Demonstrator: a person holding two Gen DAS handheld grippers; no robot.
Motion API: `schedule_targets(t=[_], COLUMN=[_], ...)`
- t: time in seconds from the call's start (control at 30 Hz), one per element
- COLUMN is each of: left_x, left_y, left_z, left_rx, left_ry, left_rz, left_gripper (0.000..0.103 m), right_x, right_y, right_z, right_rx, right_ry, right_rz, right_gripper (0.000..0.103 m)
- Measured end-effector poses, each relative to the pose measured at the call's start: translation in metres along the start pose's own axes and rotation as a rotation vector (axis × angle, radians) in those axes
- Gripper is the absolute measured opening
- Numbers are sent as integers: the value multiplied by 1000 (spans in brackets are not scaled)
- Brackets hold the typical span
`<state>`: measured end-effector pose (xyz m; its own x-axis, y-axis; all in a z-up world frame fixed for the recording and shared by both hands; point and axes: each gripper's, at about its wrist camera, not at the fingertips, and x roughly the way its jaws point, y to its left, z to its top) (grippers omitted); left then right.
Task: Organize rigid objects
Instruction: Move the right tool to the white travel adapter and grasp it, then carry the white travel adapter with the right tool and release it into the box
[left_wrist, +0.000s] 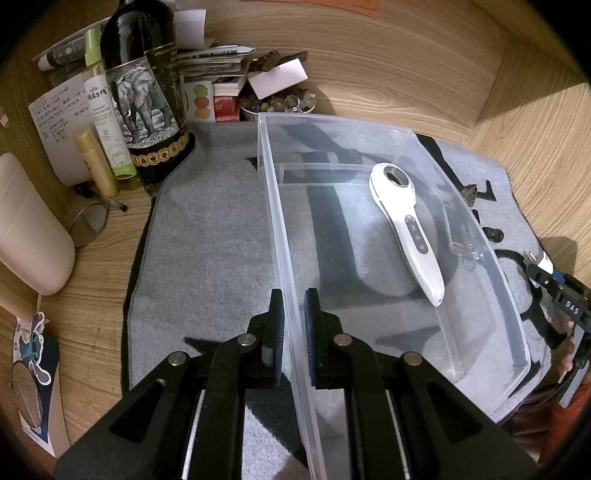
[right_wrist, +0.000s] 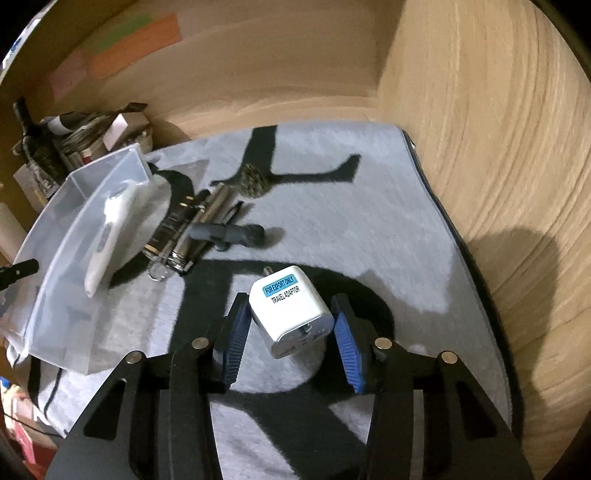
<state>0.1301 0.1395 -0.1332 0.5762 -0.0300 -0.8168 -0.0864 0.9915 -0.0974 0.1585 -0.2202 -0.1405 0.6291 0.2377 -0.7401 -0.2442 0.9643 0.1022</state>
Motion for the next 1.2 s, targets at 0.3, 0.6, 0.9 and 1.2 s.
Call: schedule_targets(t=[0.3, 0.6, 0.9, 1.2], left_x=[0, -1, 0, 0], left_y=[-1, -2, -2, -3], left_z=[-1, -2, -1, -2], left_rx=[0, -3, -3, -3], left_ry=[0, -1, 0, 0], left_rz=[-1, 0, 1, 1], left_gripper=[10, 10, 10, 10], right_x=[-19, -34, -36, -29], right_y=[32, 74, 127, 170], right_z=[28, 56, 75, 83], right_rx=[-59, -130, -210, -301], right_ry=[-96, -187, -239, -227], right_rz=[43, 121, 216, 259], right_gripper=[42, 42, 42, 42])
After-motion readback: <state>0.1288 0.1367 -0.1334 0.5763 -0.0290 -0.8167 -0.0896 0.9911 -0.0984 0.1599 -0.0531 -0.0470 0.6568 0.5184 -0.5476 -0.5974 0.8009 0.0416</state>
